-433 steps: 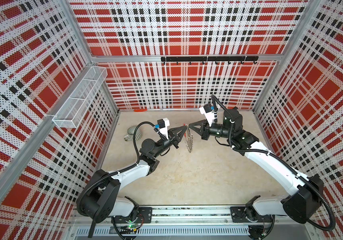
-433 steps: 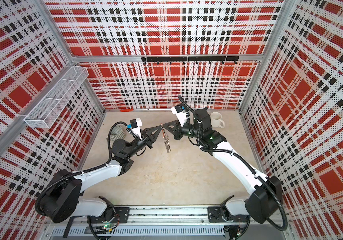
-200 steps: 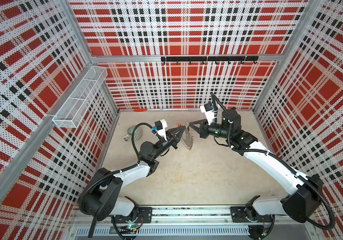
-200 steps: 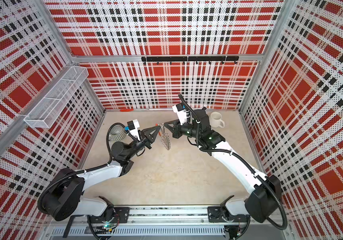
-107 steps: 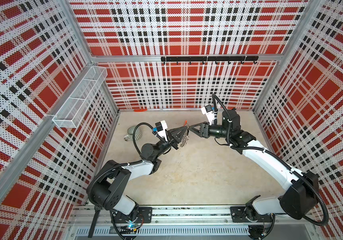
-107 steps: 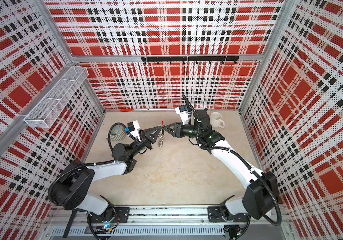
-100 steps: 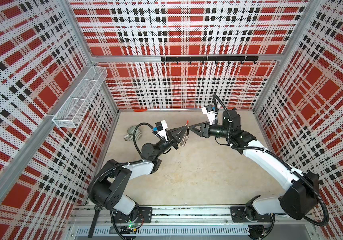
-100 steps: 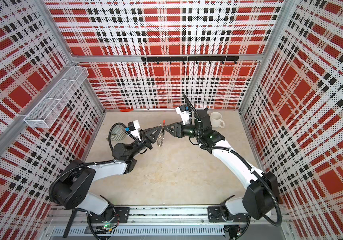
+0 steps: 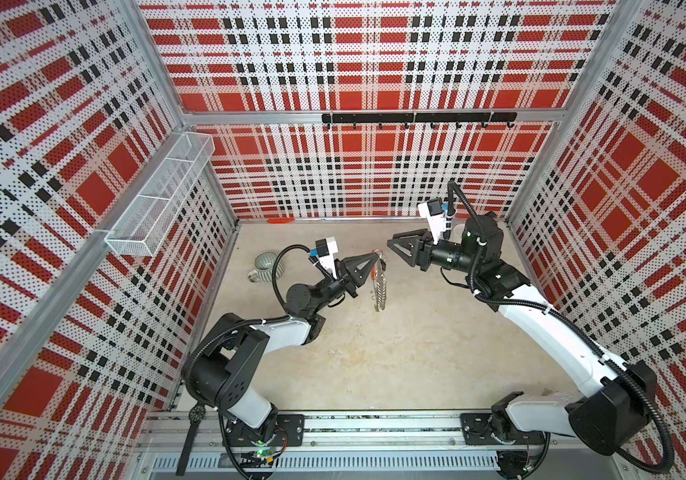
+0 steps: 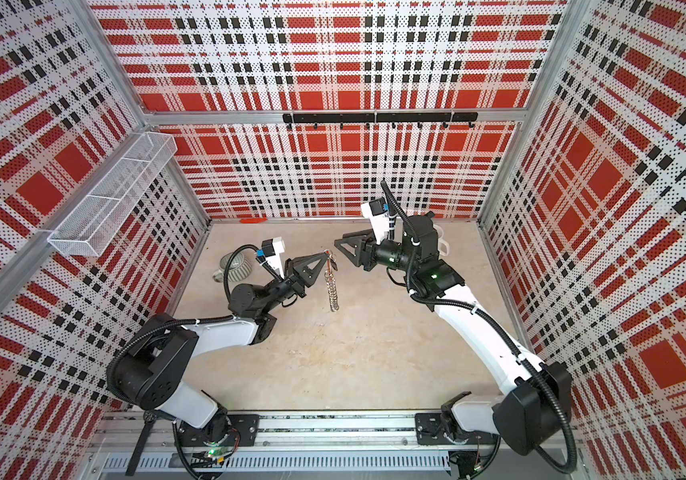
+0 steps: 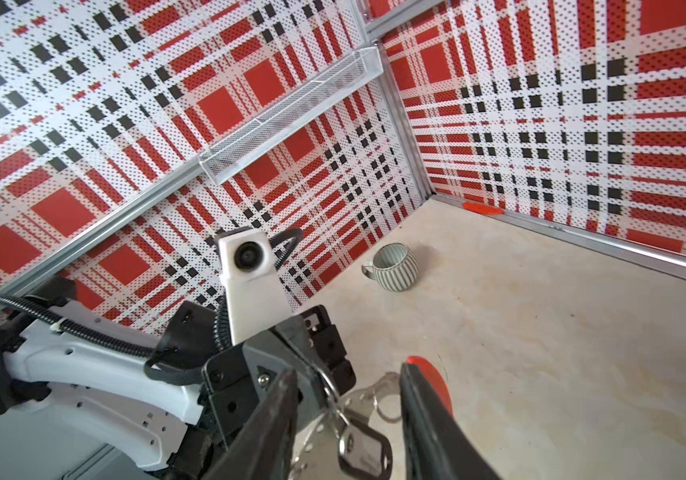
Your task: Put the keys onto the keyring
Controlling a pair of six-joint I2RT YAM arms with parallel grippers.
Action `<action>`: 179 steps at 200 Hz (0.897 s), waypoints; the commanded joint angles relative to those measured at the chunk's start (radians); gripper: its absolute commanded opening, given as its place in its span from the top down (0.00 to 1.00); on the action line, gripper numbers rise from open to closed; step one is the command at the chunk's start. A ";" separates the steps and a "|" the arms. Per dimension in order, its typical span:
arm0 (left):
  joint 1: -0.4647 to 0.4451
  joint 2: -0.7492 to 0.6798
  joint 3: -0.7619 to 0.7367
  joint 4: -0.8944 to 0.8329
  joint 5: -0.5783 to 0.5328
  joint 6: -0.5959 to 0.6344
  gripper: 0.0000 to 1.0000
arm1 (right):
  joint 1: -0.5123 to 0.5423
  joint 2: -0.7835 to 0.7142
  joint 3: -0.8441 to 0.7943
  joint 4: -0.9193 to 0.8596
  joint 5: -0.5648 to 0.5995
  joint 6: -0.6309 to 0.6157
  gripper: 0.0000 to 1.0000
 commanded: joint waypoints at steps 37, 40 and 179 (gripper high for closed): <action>0.005 -0.007 0.035 0.208 -0.006 -0.038 1.00 | 0.001 0.012 -0.076 0.157 -0.096 0.041 0.58; 0.005 -0.006 0.035 0.208 -0.006 -0.039 1.00 | 0.001 0.013 -0.078 0.159 -0.099 0.043 0.58; 0.000 0.006 0.060 0.232 -0.019 -0.096 1.00 | 0.028 0.050 -0.109 0.227 -0.123 0.077 0.76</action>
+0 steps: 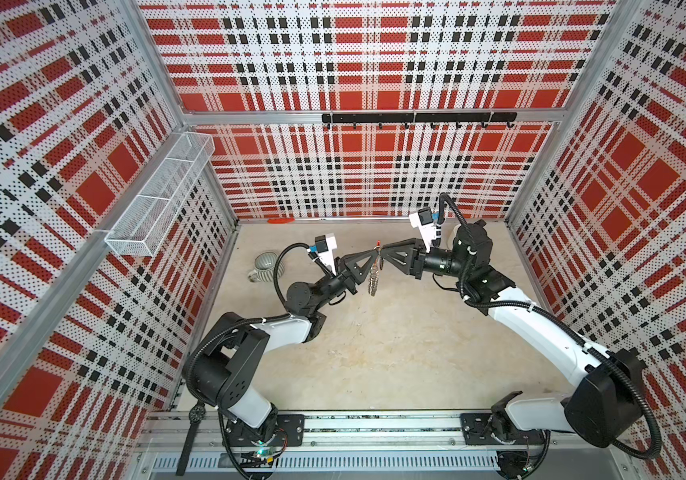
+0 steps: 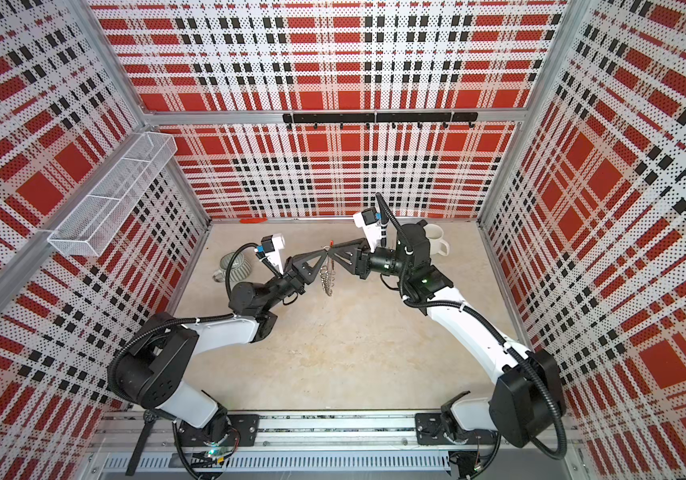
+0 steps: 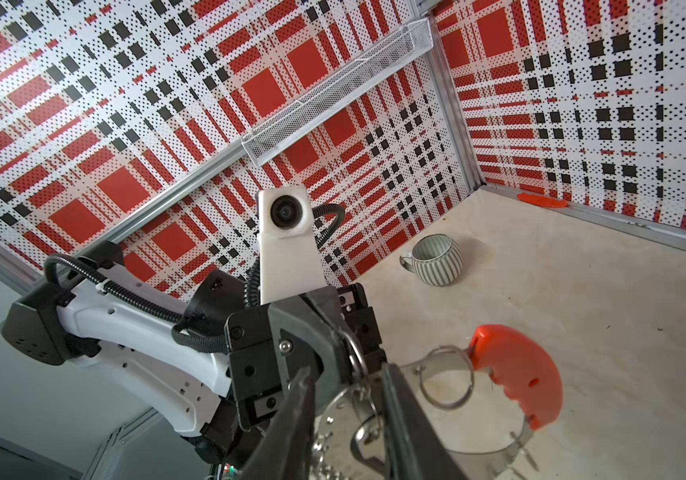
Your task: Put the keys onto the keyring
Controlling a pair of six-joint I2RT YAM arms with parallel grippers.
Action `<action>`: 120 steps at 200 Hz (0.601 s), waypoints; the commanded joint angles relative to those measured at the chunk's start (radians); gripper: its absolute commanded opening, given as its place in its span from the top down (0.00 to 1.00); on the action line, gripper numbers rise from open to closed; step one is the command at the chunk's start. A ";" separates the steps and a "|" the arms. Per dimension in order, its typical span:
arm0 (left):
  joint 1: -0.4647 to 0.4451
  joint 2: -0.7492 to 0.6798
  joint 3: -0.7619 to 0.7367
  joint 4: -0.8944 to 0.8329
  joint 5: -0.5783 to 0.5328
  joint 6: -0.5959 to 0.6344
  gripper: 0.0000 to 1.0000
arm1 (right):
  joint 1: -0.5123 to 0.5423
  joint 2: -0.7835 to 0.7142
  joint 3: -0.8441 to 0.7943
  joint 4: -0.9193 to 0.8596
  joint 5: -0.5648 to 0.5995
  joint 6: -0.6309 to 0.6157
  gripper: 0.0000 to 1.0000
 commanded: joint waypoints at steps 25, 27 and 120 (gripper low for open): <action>0.001 0.000 0.037 0.233 -0.009 0.002 1.00 | 0.010 0.017 -0.009 0.062 -0.020 0.011 0.86; 0.001 0.000 0.038 0.233 -0.009 0.001 1.00 | 0.010 0.016 -0.008 0.062 -0.020 0.011 0.87; 0.000 0.003 0.045 0.235 -0.010 -0.005 1.00 | 0.016 0.026 -0.016 0.077 -0.026 0.014 0.92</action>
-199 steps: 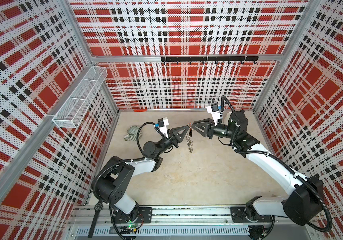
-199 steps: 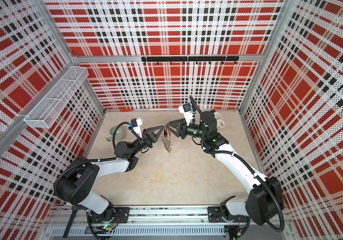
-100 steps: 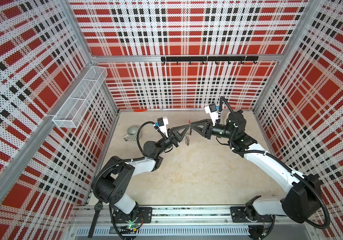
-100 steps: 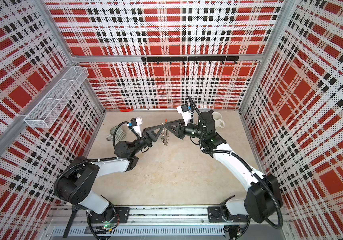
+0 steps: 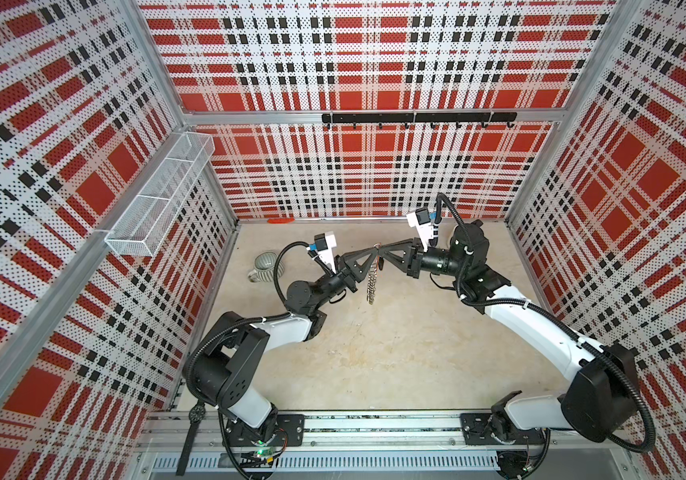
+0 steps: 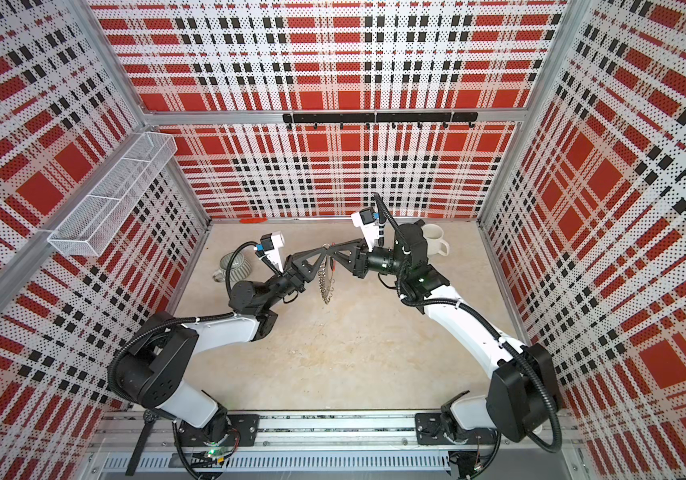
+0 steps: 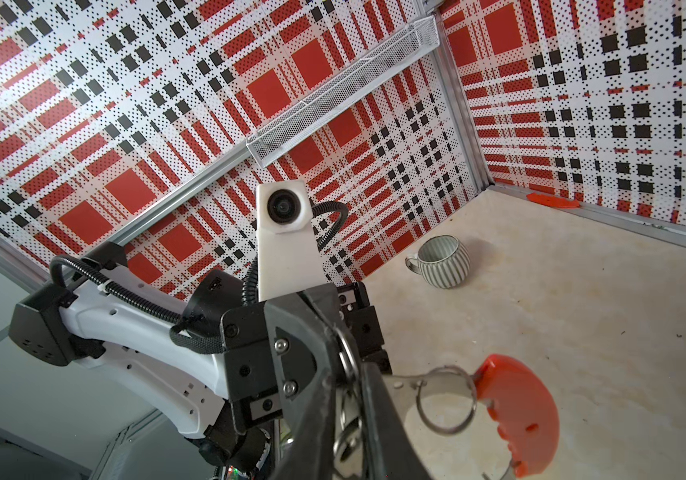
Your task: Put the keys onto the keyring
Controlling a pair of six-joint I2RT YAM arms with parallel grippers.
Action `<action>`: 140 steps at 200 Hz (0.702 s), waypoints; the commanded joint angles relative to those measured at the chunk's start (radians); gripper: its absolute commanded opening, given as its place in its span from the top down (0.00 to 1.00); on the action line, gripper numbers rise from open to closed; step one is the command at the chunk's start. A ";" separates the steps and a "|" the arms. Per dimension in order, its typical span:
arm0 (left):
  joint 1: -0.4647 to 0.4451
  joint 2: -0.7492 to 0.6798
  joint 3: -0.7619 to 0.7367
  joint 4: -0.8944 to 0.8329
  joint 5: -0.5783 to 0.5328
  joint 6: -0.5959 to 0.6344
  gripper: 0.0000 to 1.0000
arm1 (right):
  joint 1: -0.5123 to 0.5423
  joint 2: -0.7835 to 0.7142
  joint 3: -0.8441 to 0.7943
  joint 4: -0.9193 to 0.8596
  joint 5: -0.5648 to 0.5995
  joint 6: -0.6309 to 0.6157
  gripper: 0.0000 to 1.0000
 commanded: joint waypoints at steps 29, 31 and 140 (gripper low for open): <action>-0.001 0.005 0.021 0.234 -0.008 0.004 1.00 | 0.008 -0.005 -0.011 0.027 -0.011 -0.010 1.00; 0.000 0.005 0.021 0.234 -0.007 0.005 1.00 | 0.008 -0.006 -0.010 0.025 -0.011 -0.011 1.00; 0.064 -0.230 -0.021 -0.590 0.094 0.771 0.70 | 0.017 -0.021 0.178 -0.521 0.368 -0.586 1.00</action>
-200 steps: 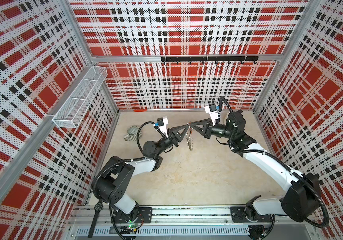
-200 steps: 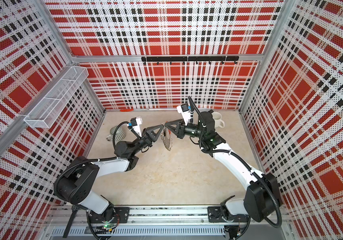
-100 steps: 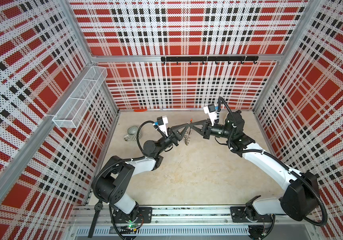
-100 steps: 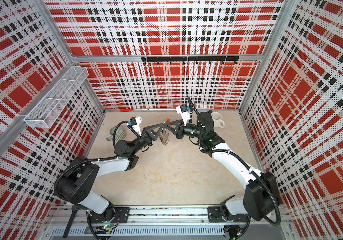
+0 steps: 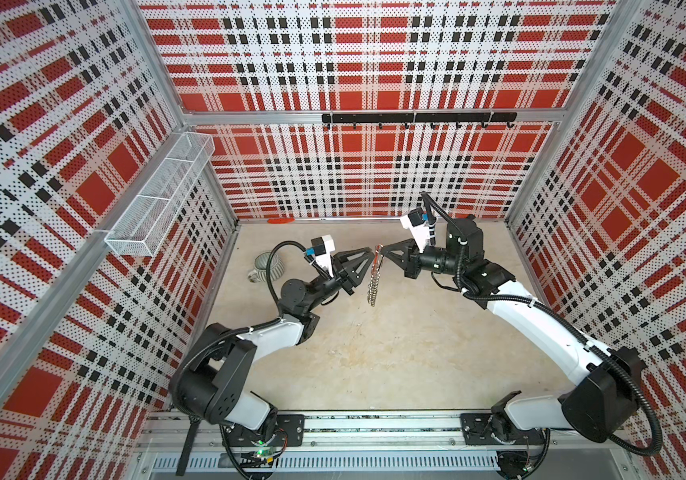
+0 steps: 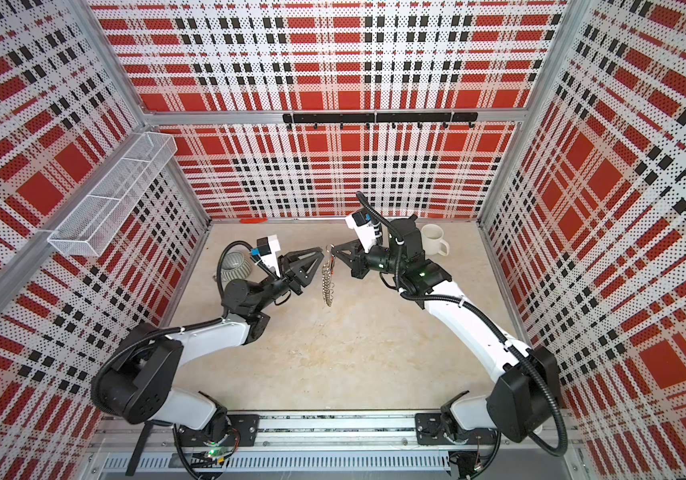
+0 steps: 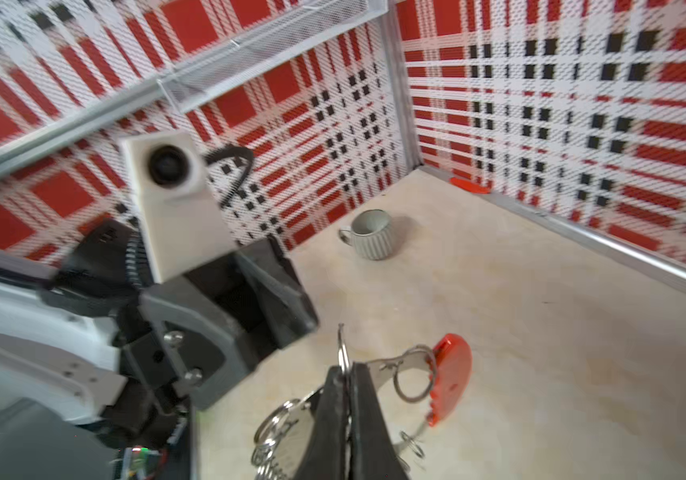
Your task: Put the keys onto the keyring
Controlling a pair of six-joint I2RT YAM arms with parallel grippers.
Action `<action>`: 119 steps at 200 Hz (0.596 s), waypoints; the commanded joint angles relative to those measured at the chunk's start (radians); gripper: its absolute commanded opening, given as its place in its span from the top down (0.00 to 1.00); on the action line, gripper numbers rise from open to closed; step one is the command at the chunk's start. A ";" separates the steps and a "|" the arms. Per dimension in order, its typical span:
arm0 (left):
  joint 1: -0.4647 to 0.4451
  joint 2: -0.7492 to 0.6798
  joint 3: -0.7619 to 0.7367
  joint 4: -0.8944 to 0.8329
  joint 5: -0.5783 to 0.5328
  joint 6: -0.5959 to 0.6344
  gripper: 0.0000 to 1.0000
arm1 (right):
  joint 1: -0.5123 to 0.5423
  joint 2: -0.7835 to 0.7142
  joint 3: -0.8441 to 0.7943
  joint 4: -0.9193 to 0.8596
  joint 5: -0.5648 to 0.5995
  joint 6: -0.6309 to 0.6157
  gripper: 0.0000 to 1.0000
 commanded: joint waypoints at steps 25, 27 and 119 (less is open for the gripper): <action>0.019 -0.117 0.114 -0.680 0.075 0.645 0.70 | 0.014 -0.033 0.032 -0.150 0.152 -0.313 1.00; 0.019 -0.117 0.122 -0.702 0.076 0.660 0.70 | 0.015 -0.034 0.032 -0.152 0.152 -0.317 1.00; 0.034 -0.017 0.376 -1.080 0.214 0.846 0.79 | 0.055 -0.030 0.012 -0.180 0.095 -0.348 1.00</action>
